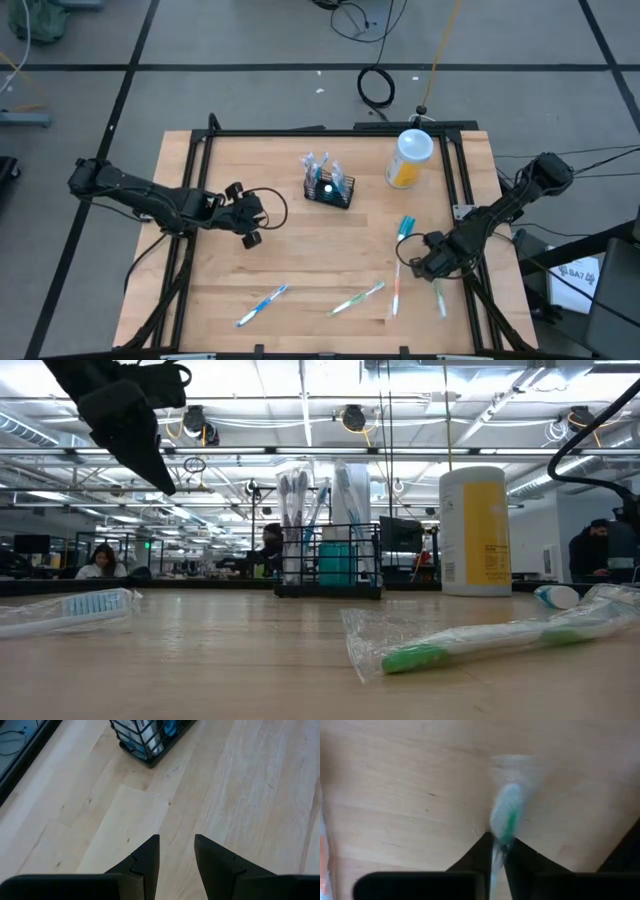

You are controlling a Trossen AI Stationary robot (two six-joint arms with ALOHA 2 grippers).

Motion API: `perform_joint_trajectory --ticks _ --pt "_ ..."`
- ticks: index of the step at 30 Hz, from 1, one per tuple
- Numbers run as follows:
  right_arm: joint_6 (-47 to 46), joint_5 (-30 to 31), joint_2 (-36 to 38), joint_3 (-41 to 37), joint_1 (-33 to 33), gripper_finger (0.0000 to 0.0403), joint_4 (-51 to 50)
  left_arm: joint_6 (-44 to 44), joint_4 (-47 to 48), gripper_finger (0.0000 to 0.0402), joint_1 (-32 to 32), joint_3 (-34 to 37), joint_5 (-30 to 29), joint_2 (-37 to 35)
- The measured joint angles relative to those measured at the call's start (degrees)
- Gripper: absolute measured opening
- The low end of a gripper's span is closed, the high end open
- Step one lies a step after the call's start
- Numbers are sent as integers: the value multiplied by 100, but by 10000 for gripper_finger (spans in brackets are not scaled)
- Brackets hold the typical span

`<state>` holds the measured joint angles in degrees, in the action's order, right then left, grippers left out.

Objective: Pick & Place toothbrushing station
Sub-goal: Put the green toothbrush into the black wire organizer

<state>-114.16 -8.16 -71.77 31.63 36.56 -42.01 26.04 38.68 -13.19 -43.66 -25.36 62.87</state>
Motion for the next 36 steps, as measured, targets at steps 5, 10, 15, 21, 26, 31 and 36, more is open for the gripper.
perform_joint_trajectory --ticks 5,10,15,21,26,31,36 --pt "298 681 253 283 0 10 -58 -51 0 129 2 0 -13 0" --pt "788 1721 634 636 2 17 -72 -83 -47 129 4 0 -15 0" --pt "1583 3338 1030 769 -18 8 265 -210 -274 129 2 0 -13 0" --pt "3438 5470 1205 778 -380 10 1284 -219 -339 129 2 0 -12 0" --pt "6550 6378 1023 778 -909 11 3357 -196 -347 129 2 0 -11 0" --pt "10120 6368 602 785 -1525 11 6484 -256 -519 129 2 0 -6 0" --pt "12722 6360 133 787 -2218 11 8988 -395 -666 129 -2 0 32 0"
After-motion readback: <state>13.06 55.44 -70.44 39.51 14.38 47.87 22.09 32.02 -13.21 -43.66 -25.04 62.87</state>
